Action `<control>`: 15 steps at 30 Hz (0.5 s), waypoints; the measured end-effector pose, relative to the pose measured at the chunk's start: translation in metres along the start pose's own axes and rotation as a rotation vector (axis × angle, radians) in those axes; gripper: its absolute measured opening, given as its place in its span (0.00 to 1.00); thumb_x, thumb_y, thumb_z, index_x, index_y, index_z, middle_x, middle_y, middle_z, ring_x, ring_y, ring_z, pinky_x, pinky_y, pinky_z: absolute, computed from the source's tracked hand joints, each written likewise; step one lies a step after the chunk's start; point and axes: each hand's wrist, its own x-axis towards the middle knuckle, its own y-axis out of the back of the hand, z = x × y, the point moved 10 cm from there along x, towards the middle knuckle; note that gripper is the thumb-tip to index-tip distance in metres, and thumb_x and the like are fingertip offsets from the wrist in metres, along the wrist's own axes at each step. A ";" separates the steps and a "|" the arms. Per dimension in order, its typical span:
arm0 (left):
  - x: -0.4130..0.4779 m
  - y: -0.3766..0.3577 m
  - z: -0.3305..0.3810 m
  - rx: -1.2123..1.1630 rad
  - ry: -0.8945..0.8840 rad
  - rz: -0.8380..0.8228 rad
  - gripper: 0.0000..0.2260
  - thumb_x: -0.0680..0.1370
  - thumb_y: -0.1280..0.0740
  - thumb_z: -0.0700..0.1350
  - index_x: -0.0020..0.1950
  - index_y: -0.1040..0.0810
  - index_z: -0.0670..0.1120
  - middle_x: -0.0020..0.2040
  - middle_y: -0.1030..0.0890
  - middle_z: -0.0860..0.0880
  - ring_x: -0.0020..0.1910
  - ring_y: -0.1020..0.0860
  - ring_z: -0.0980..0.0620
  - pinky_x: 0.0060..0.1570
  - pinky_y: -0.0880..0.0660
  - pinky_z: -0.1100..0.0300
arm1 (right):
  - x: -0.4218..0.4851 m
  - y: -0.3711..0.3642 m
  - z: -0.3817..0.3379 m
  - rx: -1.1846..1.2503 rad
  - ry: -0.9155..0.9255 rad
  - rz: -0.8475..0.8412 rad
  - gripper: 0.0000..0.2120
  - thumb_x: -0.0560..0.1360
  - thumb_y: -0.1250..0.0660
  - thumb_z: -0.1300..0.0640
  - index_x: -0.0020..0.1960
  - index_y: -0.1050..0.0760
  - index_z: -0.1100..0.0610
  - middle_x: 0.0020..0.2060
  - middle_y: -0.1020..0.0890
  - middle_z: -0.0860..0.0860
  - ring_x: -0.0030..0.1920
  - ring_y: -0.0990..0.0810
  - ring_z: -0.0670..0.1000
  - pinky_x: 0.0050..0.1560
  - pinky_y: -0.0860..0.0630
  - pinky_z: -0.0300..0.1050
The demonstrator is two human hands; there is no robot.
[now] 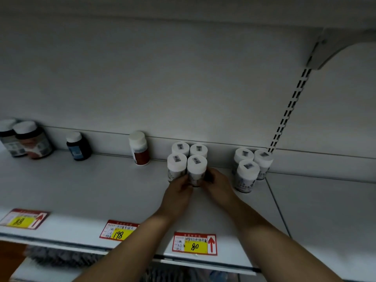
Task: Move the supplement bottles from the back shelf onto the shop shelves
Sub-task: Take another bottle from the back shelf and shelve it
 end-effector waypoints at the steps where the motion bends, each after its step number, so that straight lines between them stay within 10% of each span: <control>1: 0.000 0.001 -0.001 0.001 0.010 0.010 0.19 0.72 0.42 0.44 0.61 0.24 0.45 0.61 0.22 0.46 0.59 0.25 0.49 0.53 0.35 0.65 | 0.000 0.000 0.000 0.008 0.000 -0.001 0.18 0.70 0.29 0.59 0.59 0.25 0.57 0.56 0.20 0.54 0.56 0.23 0.50 0.59 0.28 0.44; 11: -0.013 0.006 0.004 0.018 0.044 0.137 0.13 0.76 0.37 0.39 0.61 0.24 0.44 0.61 0.22 0.45 0.61 0.25 0.47 0.59 0.33 0.61 | -0.024 0.020 -0.004 0.088 -0.047 0.076 0.09 0.73 0.32 0.64 0.43 0.28 0.50 0.39 0.24 0.42 0.42 0.26 0.37 0.44 0.29 0.32; 15: -0.024 -0.013 0.020 -0.028 -0.007 0.064 0.14 0.77 0.37 0.39 0.62 0.25 0.44 0.61 0.22 0.45 0.60 0.25 0.49 0.56 0.33 0.65 | -0.050 0.042 -0.006 0.130 -0.064 0.165 0.13 0.74 0.34 0.64 0.58 0.26 0.58 0.49 0.24 0.49 0.51 0.25 0.44 0.42 0.34 0.17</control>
